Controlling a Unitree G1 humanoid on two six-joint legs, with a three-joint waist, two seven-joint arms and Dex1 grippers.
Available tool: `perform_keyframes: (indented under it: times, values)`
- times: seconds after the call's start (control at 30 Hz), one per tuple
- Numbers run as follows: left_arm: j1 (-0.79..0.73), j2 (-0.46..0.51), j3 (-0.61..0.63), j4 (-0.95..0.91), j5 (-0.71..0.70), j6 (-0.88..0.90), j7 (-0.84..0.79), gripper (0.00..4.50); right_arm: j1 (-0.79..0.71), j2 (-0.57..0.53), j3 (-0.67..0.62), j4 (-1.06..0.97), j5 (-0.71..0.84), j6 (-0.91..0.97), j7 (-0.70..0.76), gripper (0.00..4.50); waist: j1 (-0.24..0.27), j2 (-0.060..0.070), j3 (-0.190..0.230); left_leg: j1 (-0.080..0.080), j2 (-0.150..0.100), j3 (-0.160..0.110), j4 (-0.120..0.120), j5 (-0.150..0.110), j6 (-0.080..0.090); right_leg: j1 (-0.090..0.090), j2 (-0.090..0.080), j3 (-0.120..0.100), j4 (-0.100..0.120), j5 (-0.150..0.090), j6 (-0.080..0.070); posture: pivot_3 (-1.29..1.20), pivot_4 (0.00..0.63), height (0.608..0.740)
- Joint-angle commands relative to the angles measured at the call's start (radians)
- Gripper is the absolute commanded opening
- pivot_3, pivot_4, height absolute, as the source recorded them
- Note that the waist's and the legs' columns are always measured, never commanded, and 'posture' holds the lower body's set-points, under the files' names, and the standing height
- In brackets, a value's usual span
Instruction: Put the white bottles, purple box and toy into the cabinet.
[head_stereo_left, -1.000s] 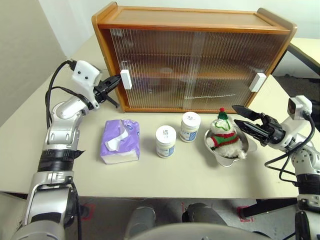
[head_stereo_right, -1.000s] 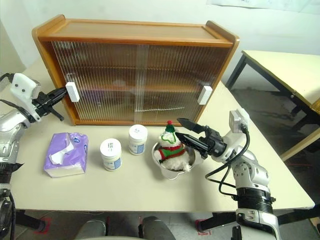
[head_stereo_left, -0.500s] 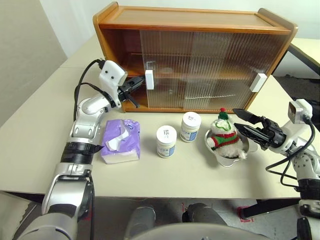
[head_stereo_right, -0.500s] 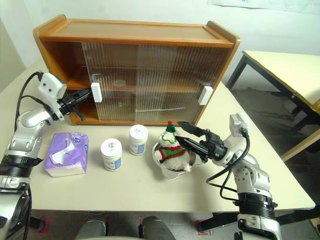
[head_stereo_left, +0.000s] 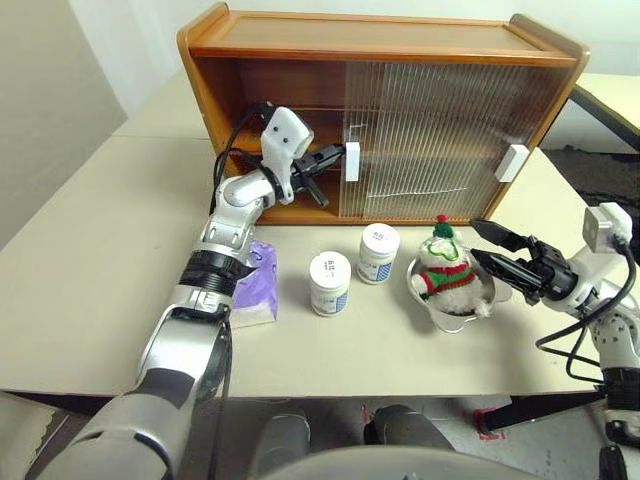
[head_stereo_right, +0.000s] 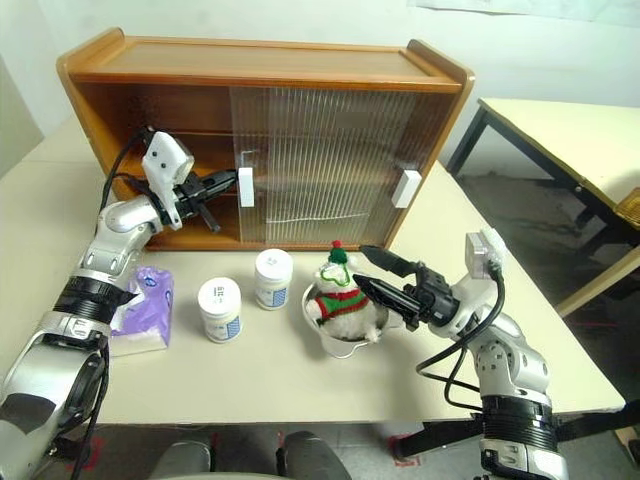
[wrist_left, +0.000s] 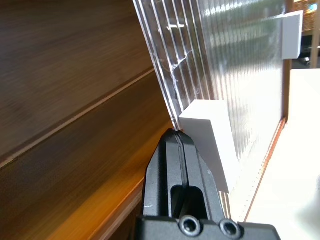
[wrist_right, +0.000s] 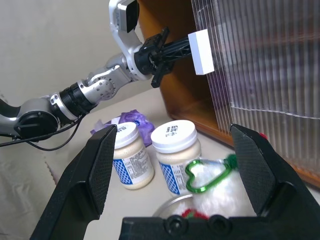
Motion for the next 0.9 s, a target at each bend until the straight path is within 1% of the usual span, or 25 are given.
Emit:
perform_keyframes:
  times: [0.03, 0.1, 0.23, 0.33, 0.43, 0.5, 0.6, 0.7, 0.8, 0.83, 0.87, 0.9]
  values:
    - [-0.023, -0.034, -0.038, 0.04, 0.015, -0.026, -0.035, 0.02, 0.019, -0.012, -0.025, -0.031, 0.017, 0.006, -0.013, 4.5, -0.005, 0.0, 0.0, -0.001, 0.0, 0.0, 0.0, 0.0, 0.0, 0.0, 0.0, 0.0, 0.0, 0.0, 0.001, -0.18, 0.024, 0.74]
    - [-0.032, -0.052, -0.042, 0.052, 0.018, -0.032, -0.037, 0.02, 0.026, -0.014, -0.026, -0.037, 0.022, 0.005, -0.017, 4.5, -0.008, 0.0, 0.0, -0.003, 0.0, 0.0, 0.002, -0.001, 0.002, -0.001, 0.0, 0.0, -0.002, 0.003, 0.008, -0.19, 0.024, 0.74]
    - [-0.05, -0.078, -0.048, 0.068, 0.025, -0.043, -0.04, 0.02, 0.036, -0.014, -0.026, -0.047, 0.027, 0.005, -0.023, 4.5, -0.008, 0.0, 0.0, -0.006, -0.001, 0.0, 0.004, -0.003, 0.005, -0.002, -0.001, 0.0, -0.004, 0.003, 0.011, -0.19, 0.024, 0.74]
    - [-0.055, -0.08, -0.047, 0.072, 0.027, -0.048, -0.041, 0.02, 0.037, -0.011, -0.024, -0.049, 0.027, 0.003, -0.025, 4.5, -0.008, 0.0, 0.0, -0.007, -0.003, 0.0, 0.006, -0.004, 0.006, -0.002, -0.004, 0.0, -0.004, 0.002, 0.013, -0.19, 0.022, 0.74]
    - [-0.031, -0.04, -0.025, 0.026, 0.021, -0.031, -0.034, 0.02, 0.036, -0.009, -0.023, -0.047, 0.027, 0.003, -0.022, 4.5, -0.01, 0.0, 0.0, -0.008, -0.009, 0.0, 0.007, -0.004, 0.006, -0.002, -0.01, 0.0, -0.004, 0.001, 0.015, -0.18, 0.019, 0.74]
    - [0.015, 0.014, -0.004, -0.043, 0.01, -0.004, -0.038, 0.02, 0.031, -0.008, -0.019, -0.041, 0.025, 0.001, -0.018, 4.5, -0.018, 0.0, 0.0, -0.009, -0.011, 0.0, 0.007, -0.004, 0.007, -0.002, -0.012, 0.0, -0.004, -0.001, 0.014, -0.18, 0.018, 0.74]
    - [0.076, 0.07, 0.024, -0.158, -0.03, 0.047, -0.054, 0.02, 0.022, -0.007, -0.014, -0.03, 0.021, 0.0, -0.013, 4.5, -0.03, 0.001, 0.0, -0.008, -0.012, 0.0, 0.007, -0.005, 0.008, -0.002, -0.013, 0.0, -0.004, -0.001, 0.014, -0.18, 0.018, 0.74]
    - [0.16, 0.144, 0.08, -0.33, -0.091, 0.155, -0.06, 0.59, 0.004, -0.005, -0.003, -0.009, 0.014, -0.003, -0.002, 4.5, -0.034, 0.001, 0.0, -0.009, -0.012, 0.0, 0.006, -0.005, 0.008, -0.002, -0.013, 0.0, -0.004, 0.0, 0.012, -0.15, 0.013, 0.74]
    - [0.231, 0.214, 0.117, -0.459, -0.14, 0.245, -0.078, 1.58, -0.018, -0.002, 0.007, 0.016, 0.005, -0.007, 0.011, 4.5, -0.034, 0.001, -0.001, -0.008, -0.013, 0.0, 0.005, -0.005, 0.007, -0.002, -0.013, 0.0, -0.004, 0.0, 0.007, -0.11, 0.006, 0.74]
    - [0.271, 0.248, 0.14, -0.522, -0.19, 0.291, -0.108, 1.98, -0.036, 0.001, 0.016, 0.036, -0.002, -0.012, 0.018, 4.5, -0.033, 0.002, -0.001, -0.008, -0.013, 0.0, 0.005, -0.005, 0.007, -0.002, -0.013, -0.001, -0.004, -0.002, 0.002, -0.11, 0.005, 0.74]
    - [0.324, 0.288, 0.181, -0.604, -0.277, 0.355, -0.152, 2.34, -0.049, 0.005, 0.023, 0.05, -0.008, -0.017, 0.023, 4.5, -0.031, 0.003, -0.002, -0.008, -0.013, 0.0, 0.005, -0.005, 0.007, -0.002, -0.013, -0.001, -0.004, -0.004, -0.001, -0.1, 0.003, 0.74]
    - [0.395, 0.337, 0.254, -0.693, -0.397, 0.457, -0.188, 2.68, -0.064, 0.008, 0.03, 0.063, -0.013, -0.02, 0.028, 4.5, -0.033, 0.003, -0.002, -0.008, -0.013, 0.0, 0.005, -0.005, 0.007, -0.002, -0.013, -0.001, -0.003, -0.004, -0.002, -0.1, 0.001, 0.74]
